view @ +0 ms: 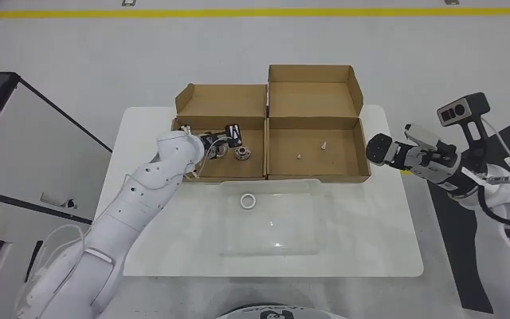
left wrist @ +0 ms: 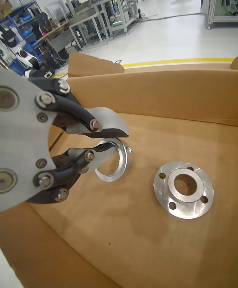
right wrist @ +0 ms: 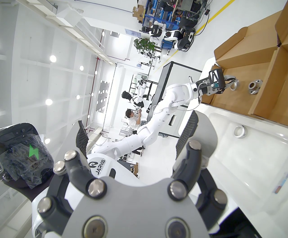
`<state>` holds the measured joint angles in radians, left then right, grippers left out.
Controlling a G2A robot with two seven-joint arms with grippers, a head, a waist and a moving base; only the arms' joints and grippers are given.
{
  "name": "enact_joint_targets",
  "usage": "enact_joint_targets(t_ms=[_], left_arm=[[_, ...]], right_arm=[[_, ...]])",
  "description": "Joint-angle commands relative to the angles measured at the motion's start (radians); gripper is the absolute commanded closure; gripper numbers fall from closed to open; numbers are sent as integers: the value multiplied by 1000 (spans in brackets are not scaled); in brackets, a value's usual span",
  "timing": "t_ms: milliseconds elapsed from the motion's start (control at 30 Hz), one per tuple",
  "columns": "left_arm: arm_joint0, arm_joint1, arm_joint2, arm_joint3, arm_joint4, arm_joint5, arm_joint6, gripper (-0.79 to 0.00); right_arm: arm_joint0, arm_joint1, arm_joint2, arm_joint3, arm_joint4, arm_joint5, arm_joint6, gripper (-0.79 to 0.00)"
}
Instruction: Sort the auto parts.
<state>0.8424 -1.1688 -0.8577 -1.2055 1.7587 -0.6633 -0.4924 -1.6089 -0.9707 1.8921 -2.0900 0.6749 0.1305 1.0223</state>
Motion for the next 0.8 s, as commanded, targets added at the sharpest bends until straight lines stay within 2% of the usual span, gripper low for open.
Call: enact_joint_targets(t_ms=[0, 400, 467, 533, 567, 600, 667, 700, 767], left_arm=[[-9, -6, 10, 22, 3, 5, 6, 0], [-37, -24, 35, 100, 31, 13, 33, 0], [-39, -25, 34, 106, 32, 15, 38, -120], [-39, -27, 32, 108, 32, 16, 42, -320], [-40, -27, 30, 108, 31, 18, 45, -388], [-40, -27, 28, 105, 31, 17, 45, -548], [-40, -27, 22, 92, 29, 13, 46, -727], [-40, -26, 17, 82, 28, 14, 48, -785], [-36, -23, 4, 48, 21, 7, 48, -785]], right_arm=[[0, 0, 0, 0, 0, 0, 0, -785], [0, 0, 0, 0, 0, 0, 0, -785], [0, 0, 0, 0, 0, 0, 0, -785], [0, 0, 0, 0, 0, 0, 0, -785], [0, 0, 0, 0, 0, 0, 0, -785], [0, 0, 0, 0, 0, 0, 0, -785], [0, 0, 0, 0, 0, 0, 0, -785], [0, 0, 0, 0, 0, 0, 0, -785], [0, 0, 0, 0, 0, 0, 0, -785]])
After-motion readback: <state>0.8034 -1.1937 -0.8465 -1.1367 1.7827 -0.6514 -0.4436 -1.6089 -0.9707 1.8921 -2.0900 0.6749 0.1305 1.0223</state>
